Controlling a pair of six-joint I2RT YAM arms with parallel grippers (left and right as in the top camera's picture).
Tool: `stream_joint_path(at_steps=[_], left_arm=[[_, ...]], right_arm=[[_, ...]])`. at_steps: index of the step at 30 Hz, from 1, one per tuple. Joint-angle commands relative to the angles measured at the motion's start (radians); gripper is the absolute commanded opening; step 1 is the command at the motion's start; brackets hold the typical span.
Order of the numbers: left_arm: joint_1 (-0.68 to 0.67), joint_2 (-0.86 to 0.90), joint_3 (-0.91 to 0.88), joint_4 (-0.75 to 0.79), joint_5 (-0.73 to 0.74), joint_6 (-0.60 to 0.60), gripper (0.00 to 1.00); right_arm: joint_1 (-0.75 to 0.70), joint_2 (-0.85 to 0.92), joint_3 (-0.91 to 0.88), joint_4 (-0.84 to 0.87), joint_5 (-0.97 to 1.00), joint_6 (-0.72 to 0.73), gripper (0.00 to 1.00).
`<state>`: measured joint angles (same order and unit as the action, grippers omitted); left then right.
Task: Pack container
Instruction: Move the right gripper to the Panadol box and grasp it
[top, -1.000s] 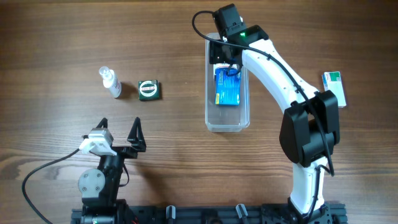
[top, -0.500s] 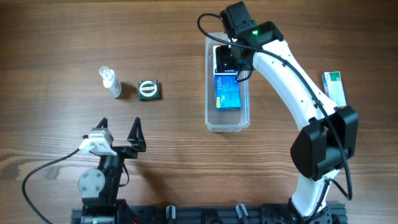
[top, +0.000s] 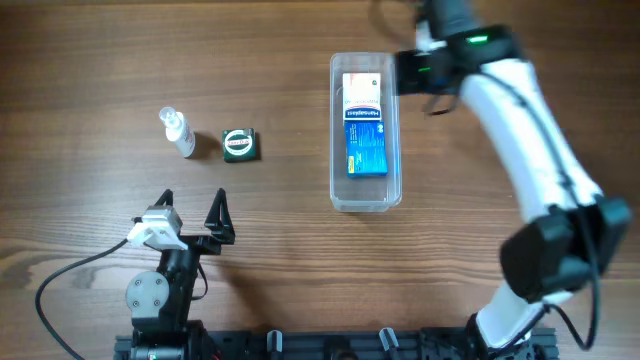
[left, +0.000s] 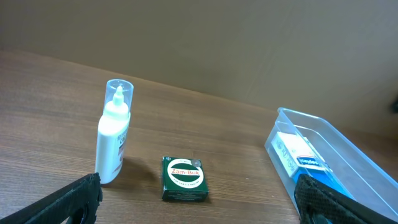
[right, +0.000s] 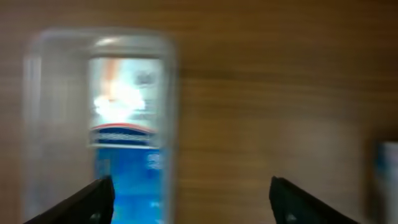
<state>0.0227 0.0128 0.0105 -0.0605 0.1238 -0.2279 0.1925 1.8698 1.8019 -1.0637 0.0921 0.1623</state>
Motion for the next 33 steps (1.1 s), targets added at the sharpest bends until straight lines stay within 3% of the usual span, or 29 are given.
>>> stream_joint_path(at_steps=[1,5,11,16,19,33], left_arm=[[0.008,-0.010,-0.005,-0.006,-0.010,-0.013,1.00],[0.008,-0.010,-0.005,-0.006,-0.010,-0.013,1.00],[0.008,-0.010,-0.005,-0.006,-0.010,-0.013,1.00],[0.008,-0.010,-0.005,-0.006,-0.010,-0.013,1.00],[0.008,-0.010,-0.005,-0.006,-0.010,-0.013,1.00],[0.008,-0.010,-0.005,-0.006,-0.010,-0.013,1.00]], right_arm=[[-0.202,-0.028,-0.012,-0.079,-0.005,-0.214,0.92],[-0.388,-0.014,-0.068,-0.107,-0.144,-0.435,1.00],[-0.540,-0.013,-0.203,0.019,-0.146,-0.486,1.00],[-0.581,-0.012,-0.389,0.229,-0.142,-0.609,1.00],[-0.592,-0.001,-0.436,0.296,-0.143,-0.608,1.00],[-0.626,0.173,-0.436,0.339,-0.221,-0.631,1.00]])
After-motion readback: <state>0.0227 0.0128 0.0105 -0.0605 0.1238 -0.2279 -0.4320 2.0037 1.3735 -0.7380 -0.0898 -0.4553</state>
